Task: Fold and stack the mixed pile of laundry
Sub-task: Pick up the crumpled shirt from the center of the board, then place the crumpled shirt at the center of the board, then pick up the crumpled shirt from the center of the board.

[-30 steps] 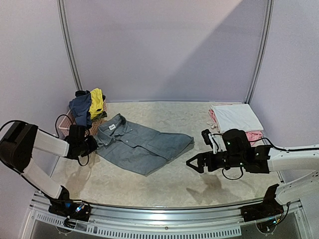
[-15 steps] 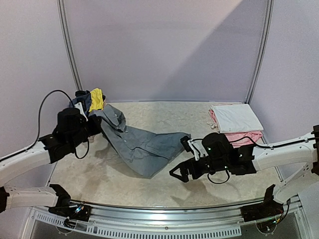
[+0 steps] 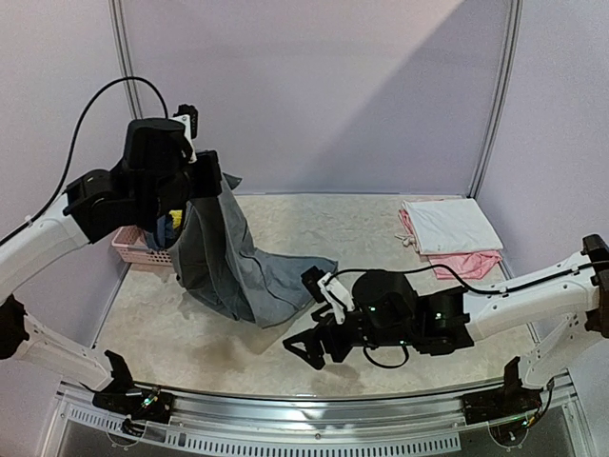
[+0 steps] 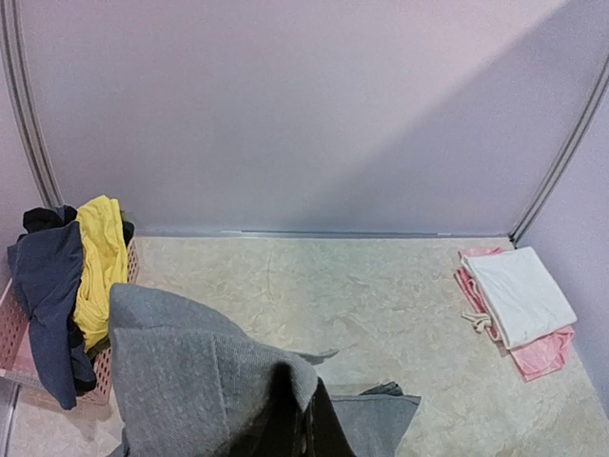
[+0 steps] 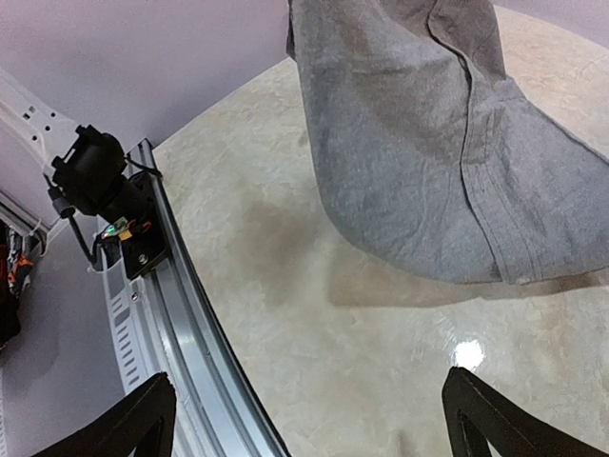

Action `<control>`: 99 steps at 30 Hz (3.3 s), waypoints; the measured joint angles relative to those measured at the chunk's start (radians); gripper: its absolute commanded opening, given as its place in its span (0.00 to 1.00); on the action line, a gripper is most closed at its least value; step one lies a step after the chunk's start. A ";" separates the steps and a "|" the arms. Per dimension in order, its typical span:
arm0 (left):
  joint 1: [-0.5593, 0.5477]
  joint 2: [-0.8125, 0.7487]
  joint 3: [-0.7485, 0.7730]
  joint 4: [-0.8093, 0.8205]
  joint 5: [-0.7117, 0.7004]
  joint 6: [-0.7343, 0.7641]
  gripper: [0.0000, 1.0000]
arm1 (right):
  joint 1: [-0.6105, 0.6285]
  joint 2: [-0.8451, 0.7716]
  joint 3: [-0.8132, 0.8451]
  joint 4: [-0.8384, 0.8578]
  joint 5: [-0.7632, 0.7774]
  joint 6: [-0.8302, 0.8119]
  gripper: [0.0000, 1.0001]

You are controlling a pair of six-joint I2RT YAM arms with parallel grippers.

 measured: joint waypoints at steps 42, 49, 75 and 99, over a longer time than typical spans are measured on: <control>-0.008 0.108 0.447 -0.541 -0.230 0.111 0.00 | 0.006 -0.238 0.414 -0.367 0.090 -0.127 0.00; 0.060 0.196 0.243 -0.536 -0.021 0.072 0.00 | -0.208 -0.316 0.103 -0.317 -0.127 -0.087 0.00; 0.110 0.018 -0.346 -0.296 0.115 0.002 0.85 | -0.538 -0.135 0.014 -0.415 -0.203 0.026 0.65; -0.309 -0.196 -0.832 -0.175 0.404 -0.362 0.78 | -0.128 -0.194 -0.002 -0.483 0.018 0.112 0.67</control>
